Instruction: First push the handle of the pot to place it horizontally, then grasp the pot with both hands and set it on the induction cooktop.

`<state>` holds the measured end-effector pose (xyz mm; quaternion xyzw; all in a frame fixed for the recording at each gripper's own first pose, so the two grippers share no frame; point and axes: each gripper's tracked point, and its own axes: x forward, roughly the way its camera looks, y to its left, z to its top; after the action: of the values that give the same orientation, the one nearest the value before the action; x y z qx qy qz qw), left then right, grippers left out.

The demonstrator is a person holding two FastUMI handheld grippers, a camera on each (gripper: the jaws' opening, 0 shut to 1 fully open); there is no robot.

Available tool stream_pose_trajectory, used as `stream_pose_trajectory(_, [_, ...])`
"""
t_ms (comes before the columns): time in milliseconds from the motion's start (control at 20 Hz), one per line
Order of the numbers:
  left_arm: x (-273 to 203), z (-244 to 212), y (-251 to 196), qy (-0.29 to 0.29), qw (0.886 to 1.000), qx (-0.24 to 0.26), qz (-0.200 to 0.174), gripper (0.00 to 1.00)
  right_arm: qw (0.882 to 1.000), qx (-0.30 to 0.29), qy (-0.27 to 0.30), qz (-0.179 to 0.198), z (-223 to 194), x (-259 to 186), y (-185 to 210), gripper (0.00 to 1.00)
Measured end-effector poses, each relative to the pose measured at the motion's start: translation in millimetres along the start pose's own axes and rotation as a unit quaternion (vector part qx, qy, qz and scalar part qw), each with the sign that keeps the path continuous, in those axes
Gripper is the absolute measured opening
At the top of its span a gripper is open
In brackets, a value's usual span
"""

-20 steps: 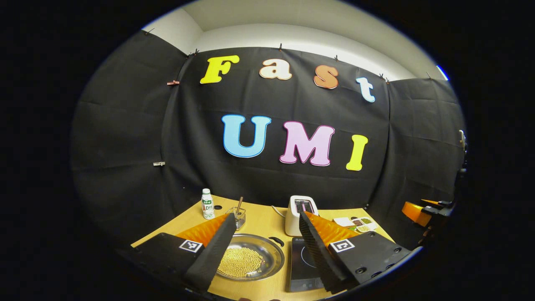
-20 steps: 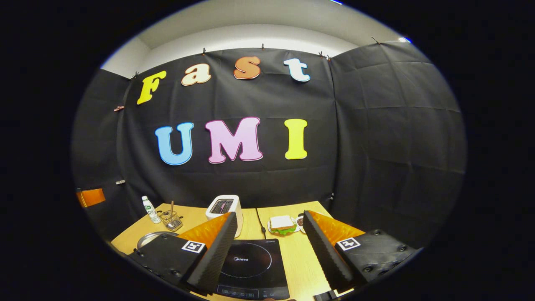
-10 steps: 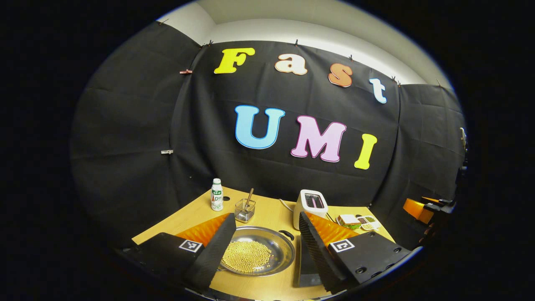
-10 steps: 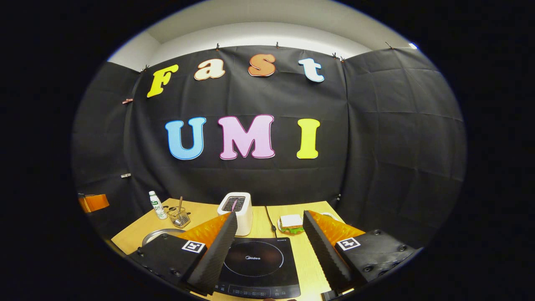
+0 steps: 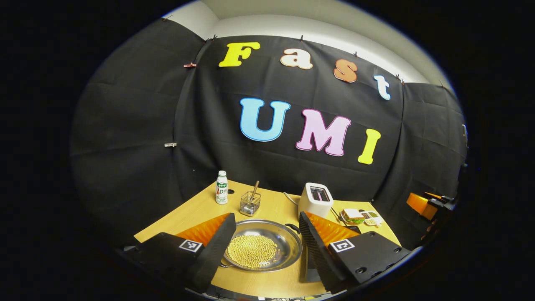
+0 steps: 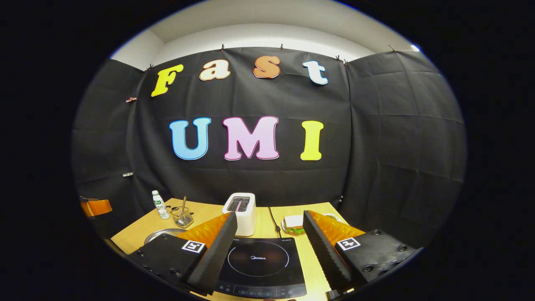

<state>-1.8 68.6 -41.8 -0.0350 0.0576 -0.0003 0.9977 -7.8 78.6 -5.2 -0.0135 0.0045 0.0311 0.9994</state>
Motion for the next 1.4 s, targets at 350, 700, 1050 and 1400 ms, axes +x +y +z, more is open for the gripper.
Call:
stream_pose_trajectory(350, [14.1, -8.8, 7.8, 0.024, 1.000, -0.001, -0.011, 0.95, 1.000, 0.000, -0.016, 0.003, 0.8, -4.6, 7.8, 0.98])
stream_pose_trajectory(700, [36.7, -20.2, 43.5, 0.062, 0.998, 0.001, -0.009, 0.94, 1.000, 0.012, 0.002, 0.000, -14.5, -3.7, 11.5, 0.98])
stream_pose_trajectory(1050, [53.5, -70.1, 91.6, 0.137, 0.990, -0.018, 0.010, 0.79, 0.999, 0.018, 0.025, -0.012, -32.1, -4.5, 13.8, 0.98])
stream_pose_trajectory(1400, [53.4, -132.5, 103.9, 0.214, 0.977, 0.001, -0.025, 0.43, 0.999, 0.010, 0.044, -0.021, -52.1, -9.3, 23.4, 0.98])
